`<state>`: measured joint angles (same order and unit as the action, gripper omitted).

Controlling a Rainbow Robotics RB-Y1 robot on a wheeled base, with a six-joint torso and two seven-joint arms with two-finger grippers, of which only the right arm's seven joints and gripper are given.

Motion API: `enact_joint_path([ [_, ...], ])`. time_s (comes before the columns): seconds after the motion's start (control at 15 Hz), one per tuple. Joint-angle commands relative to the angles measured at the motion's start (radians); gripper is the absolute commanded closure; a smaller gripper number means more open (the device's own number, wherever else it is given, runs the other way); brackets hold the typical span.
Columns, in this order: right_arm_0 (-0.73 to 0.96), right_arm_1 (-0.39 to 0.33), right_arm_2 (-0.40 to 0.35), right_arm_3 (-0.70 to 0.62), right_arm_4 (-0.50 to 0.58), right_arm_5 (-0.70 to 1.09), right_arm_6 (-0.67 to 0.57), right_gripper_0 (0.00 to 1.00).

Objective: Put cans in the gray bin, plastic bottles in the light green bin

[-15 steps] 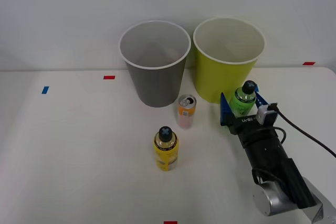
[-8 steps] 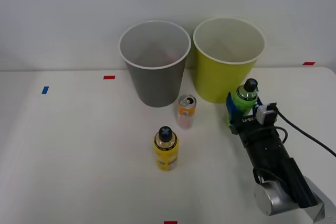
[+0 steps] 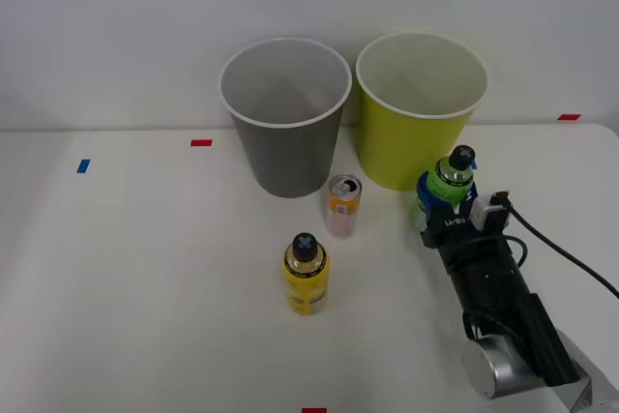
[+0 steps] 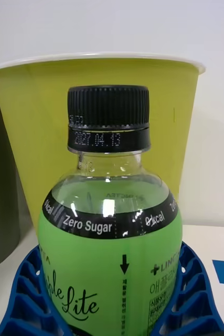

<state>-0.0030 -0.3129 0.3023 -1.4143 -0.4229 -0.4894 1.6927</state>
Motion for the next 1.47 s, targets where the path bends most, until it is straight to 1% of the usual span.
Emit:
enact_joint_path([
  [0.07,0.024,-0.011,0.000,-0.002,0.000,-0.043,-0.004,1.00],
  [0.13,0.041,-0.020,0.000,-0.020,0.000,-0.047,-0.005,1.00],
  [0.4,0.189,-0.089,0.005,-0.241,-0.025,-0.018,-0.030,1.00],
  [0.53,0.268,-0.129,0.003,-0.420,-0.108,0.069,-0.034,1.00],
  [0.67,0.321,-0.146,-0.009,-0.558,-0.165,0.129,-0.031,1.00],
  [0.8,0.334,-0.150,-0.011,-0.630,-0.211,0.130,-0.034,1.00],
  [1.0,0.282,-0.129,-0.032,-0.695,-0.289,0.130,-0.038,1.00],
  [1.13,0.221,-0.106,-0.054,-0.699,-0.341,0.135,-0.038,1.00],
  [1.33,0.144,-0.044,-0.137,-0.762,-0.361,0.299,-0.042,1.00],
  [1.47,0.066,0.000,-0.192,-0.765,-0.370,0.397,-0.050,1.00],
])
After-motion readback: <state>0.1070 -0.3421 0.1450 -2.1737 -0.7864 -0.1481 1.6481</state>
